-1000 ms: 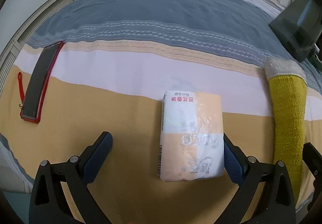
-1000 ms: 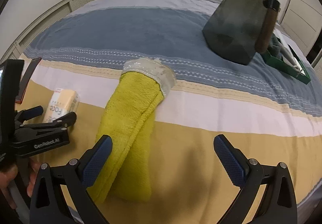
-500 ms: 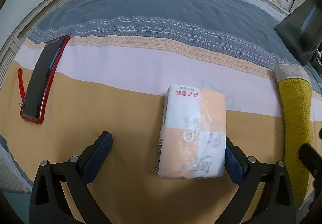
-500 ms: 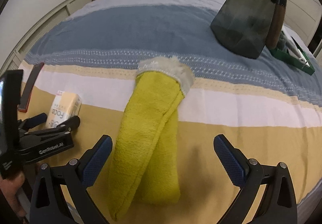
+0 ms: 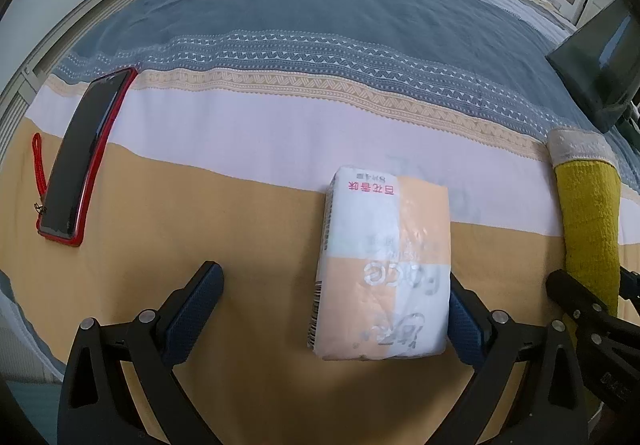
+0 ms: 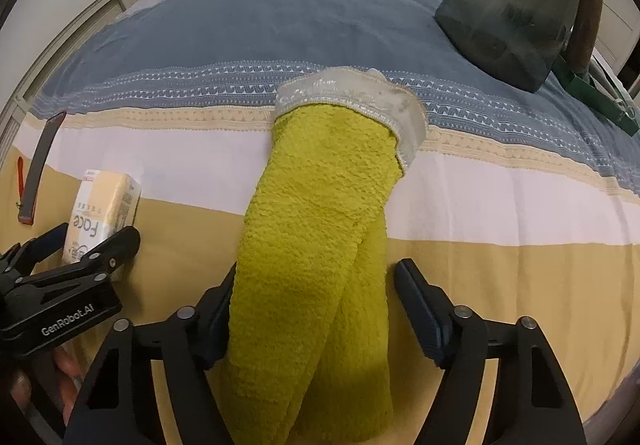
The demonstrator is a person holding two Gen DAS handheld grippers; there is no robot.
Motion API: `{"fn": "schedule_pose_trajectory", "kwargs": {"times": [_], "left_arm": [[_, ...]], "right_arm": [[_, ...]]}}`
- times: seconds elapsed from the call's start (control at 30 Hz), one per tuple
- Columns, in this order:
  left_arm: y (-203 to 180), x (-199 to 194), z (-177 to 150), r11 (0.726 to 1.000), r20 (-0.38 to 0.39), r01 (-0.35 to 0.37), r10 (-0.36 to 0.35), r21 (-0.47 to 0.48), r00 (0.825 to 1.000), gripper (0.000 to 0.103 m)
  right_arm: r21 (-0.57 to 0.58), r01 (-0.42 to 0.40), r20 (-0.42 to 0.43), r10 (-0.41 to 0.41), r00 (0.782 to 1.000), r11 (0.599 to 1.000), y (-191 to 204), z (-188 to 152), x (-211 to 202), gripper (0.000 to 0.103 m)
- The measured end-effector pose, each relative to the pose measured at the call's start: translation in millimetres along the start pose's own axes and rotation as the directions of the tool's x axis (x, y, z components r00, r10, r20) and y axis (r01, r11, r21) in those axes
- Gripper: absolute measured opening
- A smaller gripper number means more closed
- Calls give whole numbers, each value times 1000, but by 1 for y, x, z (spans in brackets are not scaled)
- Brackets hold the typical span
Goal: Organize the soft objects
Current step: 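Grasp the 'Face' tissue pack with the left tool while the right tool grasps the yellow towel, then lift the tissue pack and yellow towel off the bed with both tools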
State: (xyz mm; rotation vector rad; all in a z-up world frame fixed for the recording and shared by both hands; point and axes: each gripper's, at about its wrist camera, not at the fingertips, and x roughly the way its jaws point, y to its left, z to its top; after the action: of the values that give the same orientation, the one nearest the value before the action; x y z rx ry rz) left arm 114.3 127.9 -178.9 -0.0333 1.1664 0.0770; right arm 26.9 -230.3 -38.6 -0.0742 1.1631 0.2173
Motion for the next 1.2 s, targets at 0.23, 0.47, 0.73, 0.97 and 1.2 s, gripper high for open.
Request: {"fn": "schedule_pose_trajectory", "kwargs": {"times": [0.23, 0.47, 0.73, 0.97, 1.2], "left_arm": [[-3, 0, -1, 1000, 4, -11, 11, 3, 1000, 94], [-10, -1, 0, 999, 0, -32, 32, 10, 999, 86], [-21, -5, 4, 999, 2, -17, 17, 41, 1000, 51], [-25, -8, 1, 999, 5, -27, 27, 42, 1000, 47], [-23, -13, -2, 999, 10, -31, 31, 32, 999, 46]], "right_arm": [[-30, 19, 4, -19, 1000, 999, 5, 3, 6, 56], [-38, 13, 5, -13, 1000, 999, 1, 3, 7, 45], [-28, 3, 6, -3, 1000, 1000, -5, 1, 5, 30], [-38, -2, 9, 2, 1000, 999, -5, 2, 3, 23], [-39, -23, 6, 23, 1000, 999, -9, 3, 1, 19]]}}
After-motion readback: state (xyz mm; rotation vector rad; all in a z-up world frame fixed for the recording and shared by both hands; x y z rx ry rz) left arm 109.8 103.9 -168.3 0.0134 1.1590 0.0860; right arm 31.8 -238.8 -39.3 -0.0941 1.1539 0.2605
